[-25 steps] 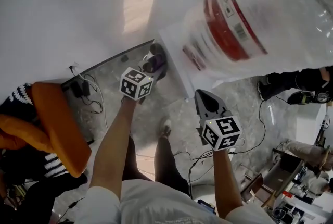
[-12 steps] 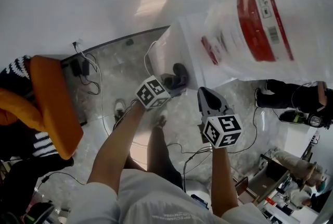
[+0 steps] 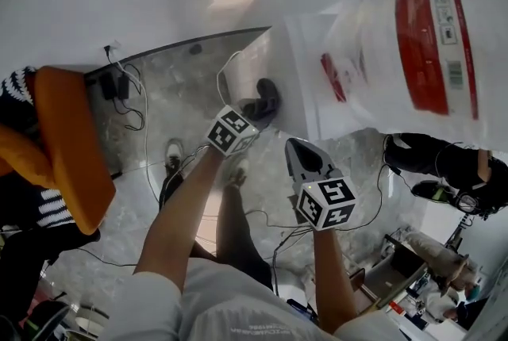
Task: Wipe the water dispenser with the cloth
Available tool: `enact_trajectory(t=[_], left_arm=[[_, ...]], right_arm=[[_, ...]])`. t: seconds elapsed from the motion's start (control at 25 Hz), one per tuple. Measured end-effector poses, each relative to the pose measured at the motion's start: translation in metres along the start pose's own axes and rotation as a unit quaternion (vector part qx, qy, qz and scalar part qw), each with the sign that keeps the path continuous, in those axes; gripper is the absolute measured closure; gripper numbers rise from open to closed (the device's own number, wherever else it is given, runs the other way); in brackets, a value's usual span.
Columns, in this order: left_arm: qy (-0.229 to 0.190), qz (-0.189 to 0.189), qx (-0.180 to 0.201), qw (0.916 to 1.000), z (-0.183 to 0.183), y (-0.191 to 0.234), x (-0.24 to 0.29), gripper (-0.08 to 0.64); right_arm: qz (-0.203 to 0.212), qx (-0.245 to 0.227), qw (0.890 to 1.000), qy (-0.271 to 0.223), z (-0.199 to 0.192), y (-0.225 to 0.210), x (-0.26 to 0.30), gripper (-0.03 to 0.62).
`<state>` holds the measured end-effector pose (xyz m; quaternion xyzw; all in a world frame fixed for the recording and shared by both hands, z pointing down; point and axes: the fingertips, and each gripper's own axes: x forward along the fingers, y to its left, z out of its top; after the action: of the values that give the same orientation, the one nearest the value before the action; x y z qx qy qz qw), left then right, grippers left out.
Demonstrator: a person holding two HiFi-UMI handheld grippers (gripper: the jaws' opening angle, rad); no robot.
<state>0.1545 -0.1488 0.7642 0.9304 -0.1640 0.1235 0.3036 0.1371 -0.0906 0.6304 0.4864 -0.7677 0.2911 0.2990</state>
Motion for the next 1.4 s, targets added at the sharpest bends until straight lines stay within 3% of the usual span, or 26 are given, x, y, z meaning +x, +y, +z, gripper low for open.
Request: enact_trajectory(t=[0.24, 0.4, 0.6, 0.76, 0.92, 1.04, 1.24, 1.4], left_arm=[[-0.06, 0.039, -0.052, 0.9961, 0.024, 0.078, 0.003, 0.497], [-0.055, 0.053, -0.059, 0.9954, 0.024, 0.122, 0.009, 0.497], [-0.061, 0.033, -0.062, 0.9956, 0.019, 0.166, 0.022, 0.497], [-0.029, 0.039, -0.071, 0.9964, 0.001, 0.19, 0.035, 0.497], [-0.061, 0.006, -0.111, 0.9919, -0.022, 0.19, 0.041, 0.497], [-0.061, -0.02, -0.129, 0.9896, -0.045, 0.169, 0.044, 0.497], [-0.075, -0.049, -0.201, 0.9755, -0.092, 0.113, 0.053, 0.497], [-0.053, -0.071, -0.247, 0.9649, -0.135, 0.078, 0.06, 0.497]], right_arm=[[0.031, 0.01, 0.999, 0.018, -0.003, 0.019, 0.034, 0.578], [0.026, 0.021, 0.999, 0.038, -0.013, 0.016, 0.056, 0.577], [0.028, 0.017, 0.998, 0.056, -0.026, 0.022, 0.088, 0.577], [0.032, 0.029, 0.997, 0.064, -0.035, 0.027, 0.102, 0.577], [0.031, 0.029, 0.996, 0.076, -0.059, 0.029, 0.121, 0.577], [0.042, 0.028, 0.994, 0.095, -0.079, 0.03, 0.125, 0.577], [0.037, 0.016, 0.992, 0.122, -0.106, 0.021, 0.119, 0.577], [0.039, 0.017, 0.991, 0.13, -0.114, 0.019, 0.12, 0.577]])
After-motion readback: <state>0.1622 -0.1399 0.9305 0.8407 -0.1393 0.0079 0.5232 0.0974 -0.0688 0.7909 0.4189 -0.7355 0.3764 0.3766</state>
